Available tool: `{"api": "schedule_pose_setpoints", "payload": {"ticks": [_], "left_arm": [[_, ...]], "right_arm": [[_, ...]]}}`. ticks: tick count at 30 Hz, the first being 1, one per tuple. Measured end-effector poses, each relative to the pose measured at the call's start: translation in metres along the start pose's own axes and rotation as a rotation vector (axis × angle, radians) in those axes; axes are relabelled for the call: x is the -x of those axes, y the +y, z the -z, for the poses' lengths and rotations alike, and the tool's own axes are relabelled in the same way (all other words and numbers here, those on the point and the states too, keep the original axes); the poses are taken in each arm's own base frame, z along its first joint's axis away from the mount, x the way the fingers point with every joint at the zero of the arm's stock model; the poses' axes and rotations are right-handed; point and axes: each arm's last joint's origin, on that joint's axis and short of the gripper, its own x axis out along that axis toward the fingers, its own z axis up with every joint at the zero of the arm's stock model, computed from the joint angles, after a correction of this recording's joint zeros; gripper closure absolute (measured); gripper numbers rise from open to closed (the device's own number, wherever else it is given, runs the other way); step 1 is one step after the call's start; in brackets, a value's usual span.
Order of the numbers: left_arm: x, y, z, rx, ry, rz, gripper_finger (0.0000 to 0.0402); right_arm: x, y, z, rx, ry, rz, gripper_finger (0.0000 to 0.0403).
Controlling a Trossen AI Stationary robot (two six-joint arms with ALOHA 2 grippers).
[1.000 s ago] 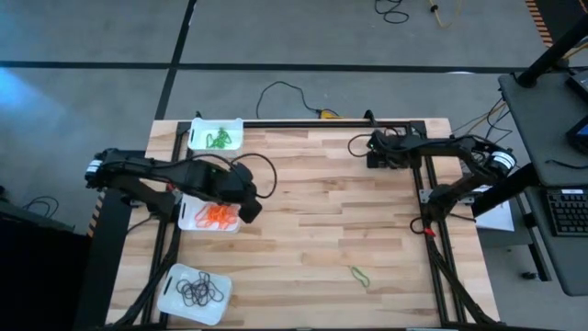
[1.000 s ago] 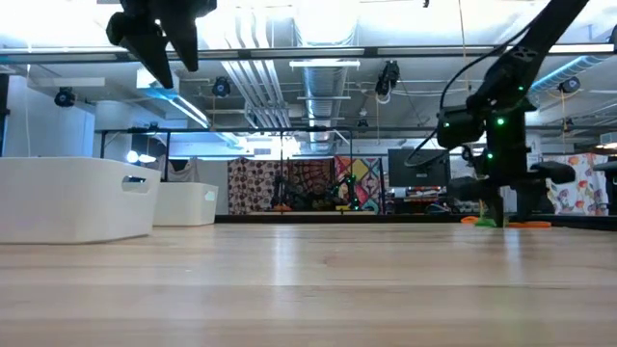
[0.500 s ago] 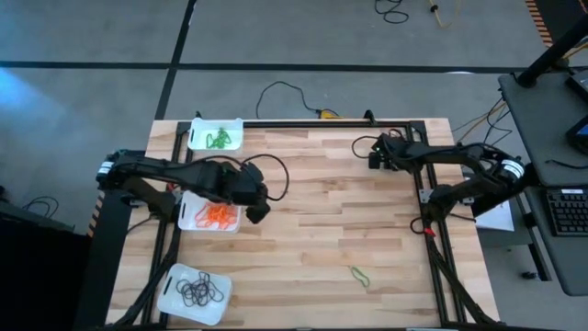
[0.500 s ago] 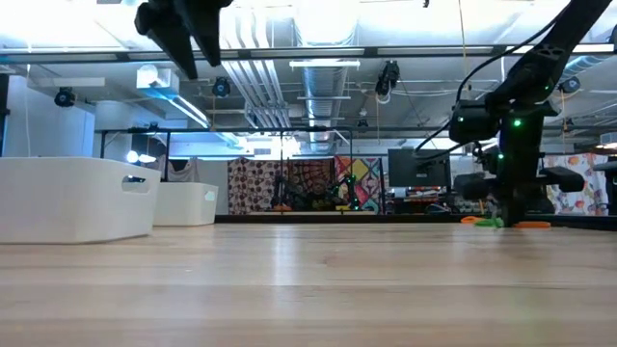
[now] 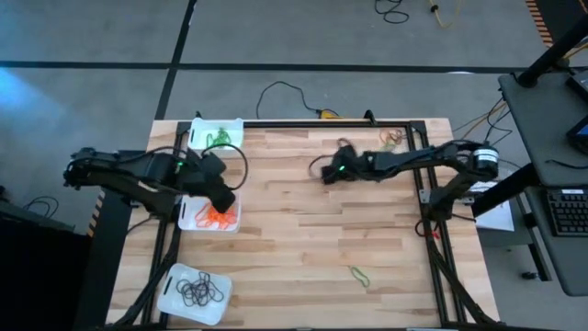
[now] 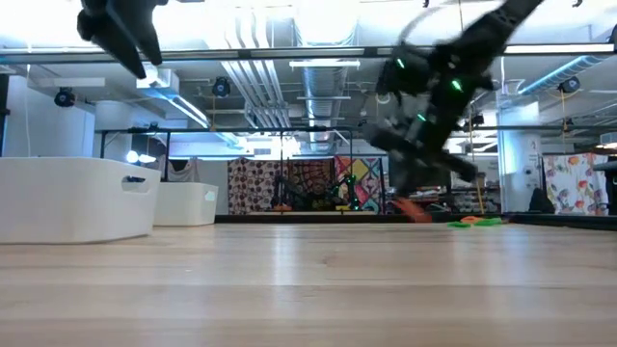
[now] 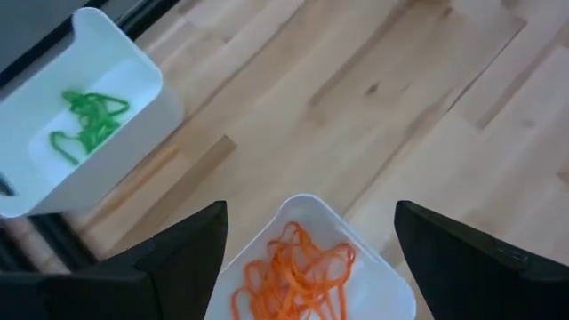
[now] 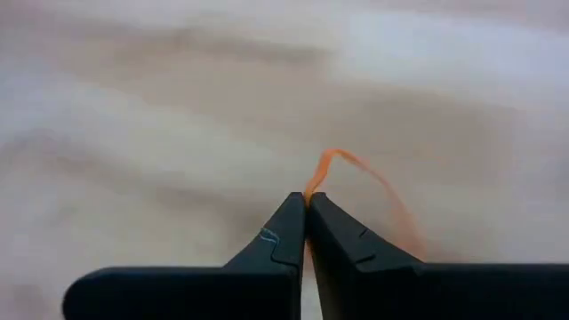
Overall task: Sort rubber bands into baskets
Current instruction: Put the orange rubber band into the middle white bin
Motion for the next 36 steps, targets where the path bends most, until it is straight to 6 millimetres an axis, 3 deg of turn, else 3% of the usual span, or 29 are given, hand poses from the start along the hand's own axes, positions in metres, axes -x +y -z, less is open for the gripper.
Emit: {"api": "schedule_pose_setpoints", "payload": {"ticks": [6,10,16,20,24,29,36], "left_arm": [[-0.012,0.003,0.014,-0.029,-0.098,0.179,0.0095],[-0.020,-0.005,0.019,-0.139,-0.132,0.364,0.0095],[-0.029,-0.009,0.027,-0.189,-0.143,0.392,0.0095],[-0.036,-0.009,0.030,-0.205,-0.164,0.363,0.0095],[-0.052,-0.009,0.029,-0.065,-0.243,0.259,0.0104],[-0.080,-0.020,0.033,0.000,-0.248,0.276,0.0121],[-0.100,-0.050,0.021,-0.014,-0.194,0.257,0.0135]], "right_arm": [[-0.018,0.071,0.018,0.243,0.040,-0.112,0.0394],[-0.030,0.122,0.048,0.504,0.097,-0.233,0.0394],[-0.037,0.164,0.089,0.734,0.168,-0.279,0.0394],[-0.036,0.168,0.105,0.796,0.196,-0.243,0.0375],[-0.026,0.168,0.108,0.790,0.204,-0.261,0.0327],[0.011,0.172,0.097,0.789,0.161,-0.335,0.0256],[0.057,0.153,0.096,0.863,0.174,-0.260,0.0186]]}}
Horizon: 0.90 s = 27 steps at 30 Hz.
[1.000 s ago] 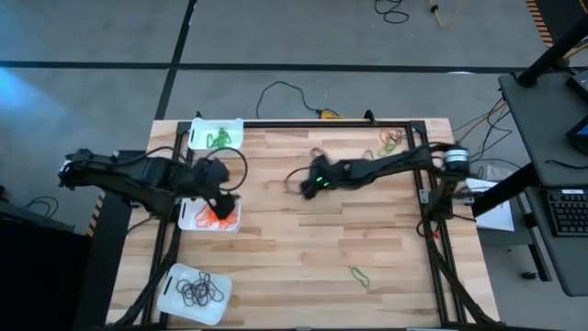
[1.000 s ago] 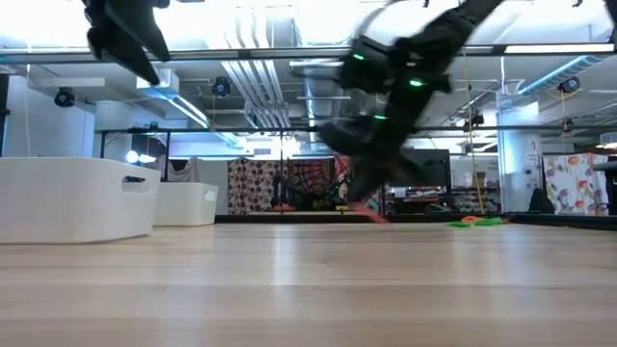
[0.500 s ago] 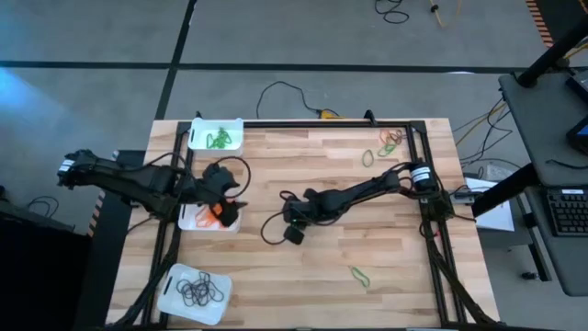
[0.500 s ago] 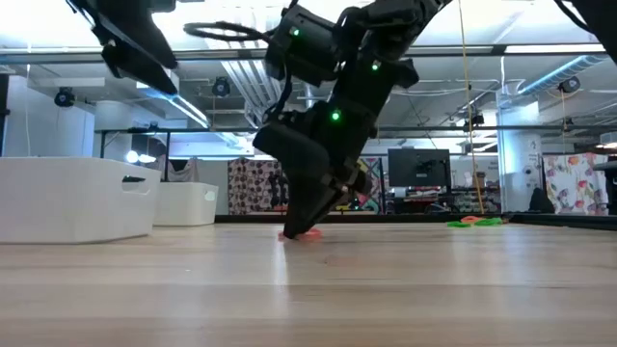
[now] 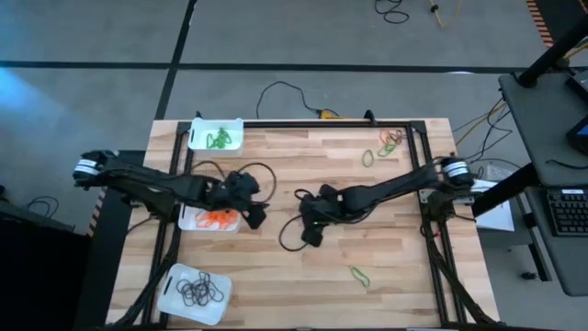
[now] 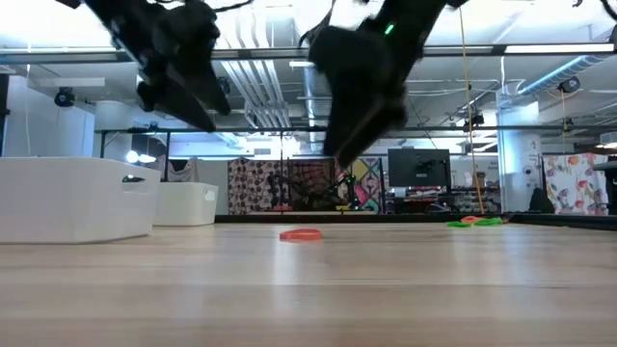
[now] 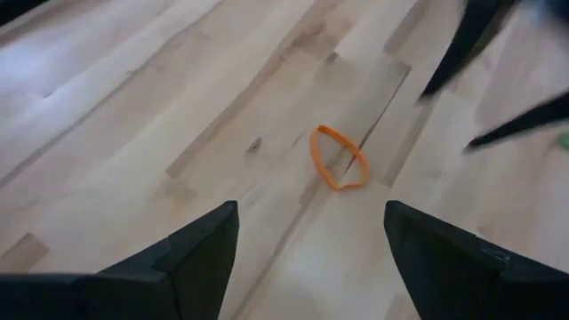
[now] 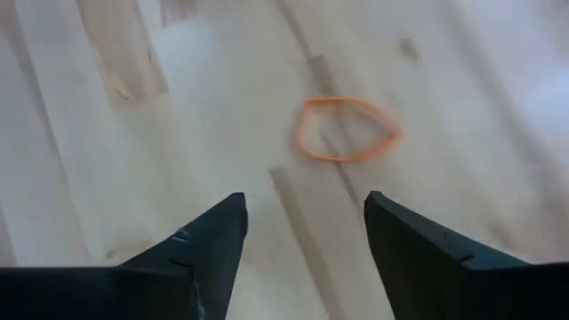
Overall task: Sort rubber bands into baskets
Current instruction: Put the orange rubber band into the middle white bin
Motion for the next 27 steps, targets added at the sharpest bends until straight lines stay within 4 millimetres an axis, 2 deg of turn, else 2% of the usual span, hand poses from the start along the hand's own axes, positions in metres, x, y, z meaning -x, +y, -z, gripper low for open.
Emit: {"api": "schedule_pose_setpoints", "payload": {"ticks": [5,9,12,15,21,27], "left_arm": [[-0.034,-0.012,-0.002,-0.113,0.050,-0.032,0.0135],[-0.057,-0.025,0.002,-0.244,0.045,0.082,0.0137],[-0.074,-0.032,0.005,-0.303,0.037,0.143,0.0144],[-0.094,-0.035,0.010,-0.305,0.039,0.158,0.0154],[-0.136,-0.025,0.016,-0.148,0.053,0.106,0.0160],[-0.168,-0.022,0.004,-0.120,0.028,0.042,0.0160]], "right_arm": [[0.042,-0.003,0.009,0.010,-0.057,0.074,0.0164],[0.077,-0.006,0.020,0.005,-0.105,0.090,0.0161],[0.091,-0.008,0.036,0.007,-0.100,0.077,0.0161],[0.095,-0.011,0.058,-0.001,-0.087,0.090,0.0161],[0.094,-0.017,0.098,-0.082,-0.068,0.064,0.0161],[0.091,-0.019,0.116,-0.137,-0.054,0.018,0.0161]]}}
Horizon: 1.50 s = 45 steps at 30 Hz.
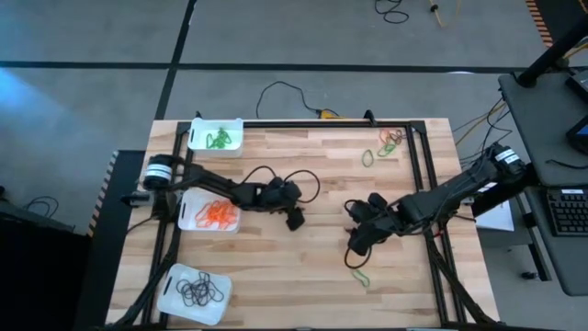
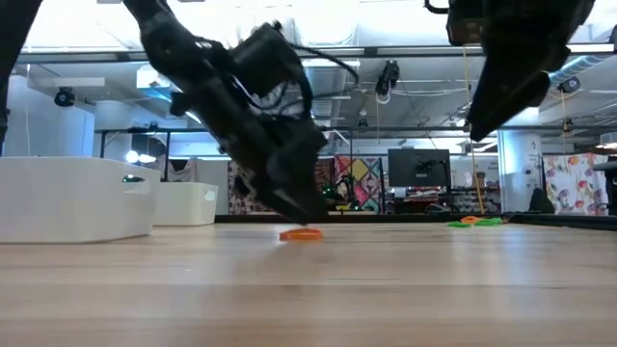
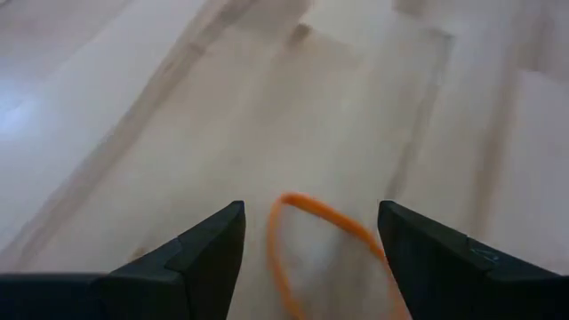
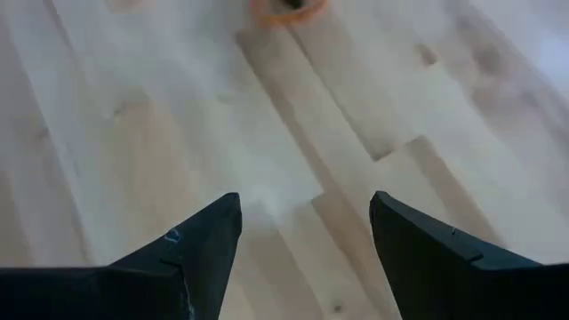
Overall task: Sort rubber bands into baskets
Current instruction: Put the orange rubber band into the middle white bin
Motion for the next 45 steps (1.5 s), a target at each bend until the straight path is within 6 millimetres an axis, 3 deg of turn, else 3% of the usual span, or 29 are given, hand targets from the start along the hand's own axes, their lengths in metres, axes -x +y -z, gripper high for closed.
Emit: {"api": "schedule_pose_setpoints", "payload": {"ticks": [5,9,13,19,23,28,37,45], "left_arm": [[-0.017,0.004,-0.001,-0.016,0.057,-0.052,0.0167],[-0.018,0.005,-0.001,-0.009,0.092,-0.066,0.0192],[-0.017,0.004,0.002,0.035,0.122,-0.058,0.0252],[-0.014,-0.002,0.006,0.081,0.162,-0.022,0.0383],[-0.004,-0.004,0.003,0.092,0.184,0.017,0.0391],[0.031,-0.005,-0.012,0.044,0.182,0.057,0.0400],[0.130,0.004,-0.041,-0.028,0.085,0.061,0.0401],[0.217,0.036,-0.019,-0.007,0.251,-0.011,0.0402]], "right_arm": [[0.001,0.005,0.009,0.019,0.046,-0.045,0.0161],[0.001,0.006,0.014,0.030,0.055,-0.046,0.0161],[-0.002,0.004,0.017,0.035,0.063,-0.035,0.0161],[-0.005,0.000,0.020,0.046,0.062,-0.009,0.0161],[-0.005,-0.001,0.019,0.040,0.052,0.003,0.0161],[-0.005,-0.001,0.019,0.027,0.046,0.008,0.0161],[-0.008,-0.004,0.010,-0.048,-0.015,0.023,0.0161],[-0.015,-0.007,-0.016,-0.138,-0.131,-0.043,0.0161]]}}
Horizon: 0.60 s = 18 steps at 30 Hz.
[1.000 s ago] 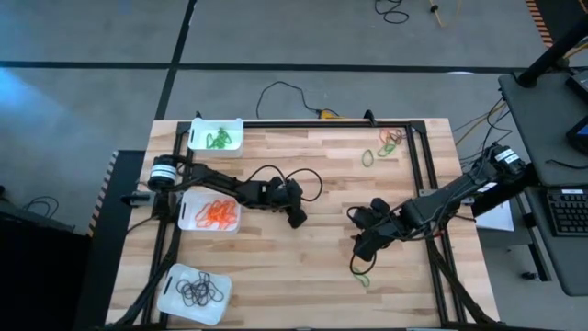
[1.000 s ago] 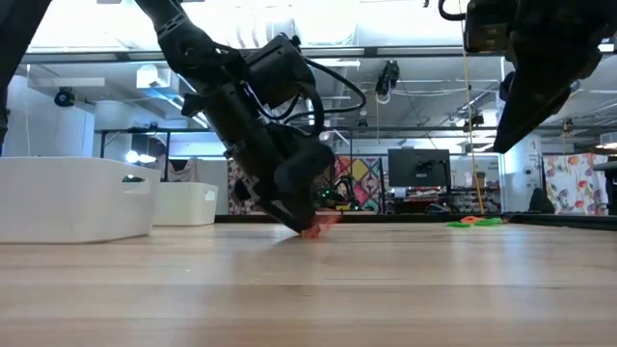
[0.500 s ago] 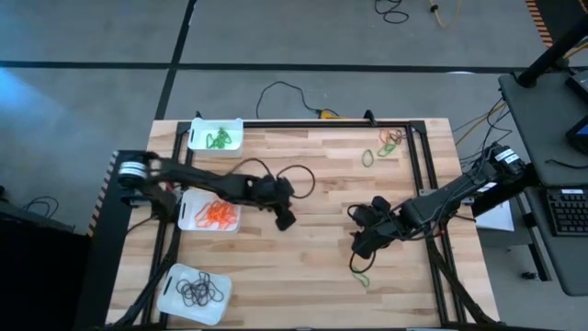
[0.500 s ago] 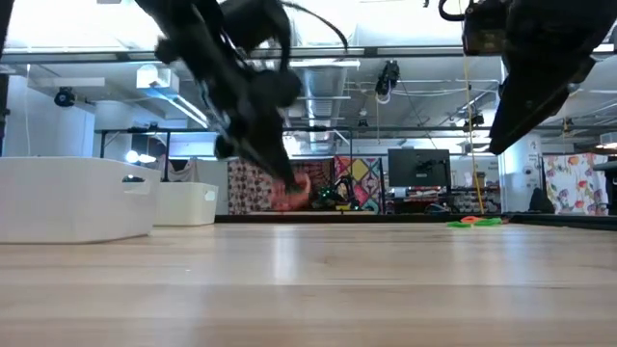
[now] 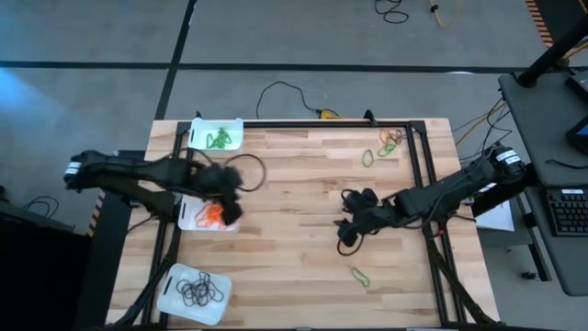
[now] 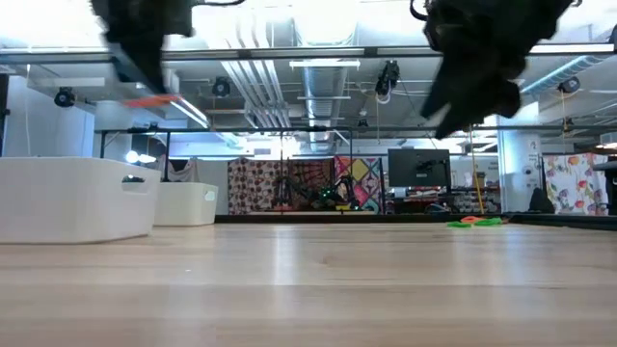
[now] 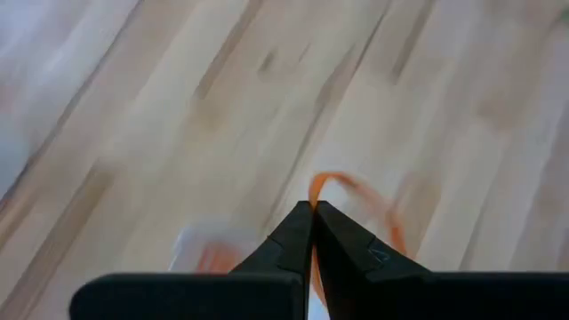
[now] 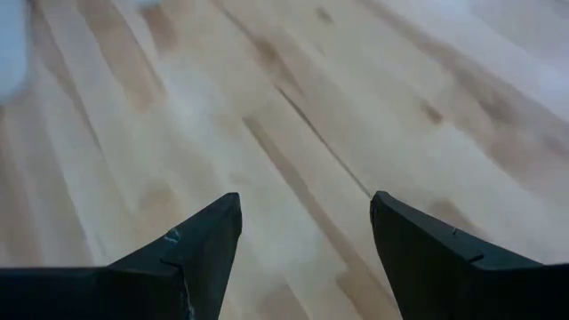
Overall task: Sort rubber bands into baskets
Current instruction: Put the orange rubber band into the middle white bin
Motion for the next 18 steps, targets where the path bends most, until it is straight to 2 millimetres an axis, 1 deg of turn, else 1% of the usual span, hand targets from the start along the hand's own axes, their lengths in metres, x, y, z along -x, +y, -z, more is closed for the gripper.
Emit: {"api": "schedule_pose_setpoints", "payload": {"ticks": [3,6,9,12,15,18], "left_arm": [[0.016,0.017,0.022,0.061,0.100,-0.040,0.0402],[0.018,0.028,0.040,0.134,0.151,-0.085,0.0402],[0.009,0.035,0.056,0.204,0.182,-0.119,0.0402],[-0.007,0.041,0.071,0.256,0.229,-0.169,0.0402],[-0.022,0.044,0.082,0.280,0.260,-0.200,0.0402],[-0.035,0.046,0.091,0.275,0.287,-0.218,0.0402]], "right_arm": [[-0.003,-0.001,-0.012,-0.024,-0.059,-0.033,0.0161],[-0.006,-0.003,-0.025,-0.075,-0.118,-0.060,0.0161],[-0.008,-0.004,-0.034,-0.117,-0.164,-0.082,0.0161],[-0.007,-0.004,-0.037,-0.139,-0.175,-0.093,0.0161],[-0.006,-0.002,-0.036,-0.135,-0.165,-0.107,0.0161],[-0.008,0.004,-0.030,-0.123,-0.132,-0.127,0.0161]]}}
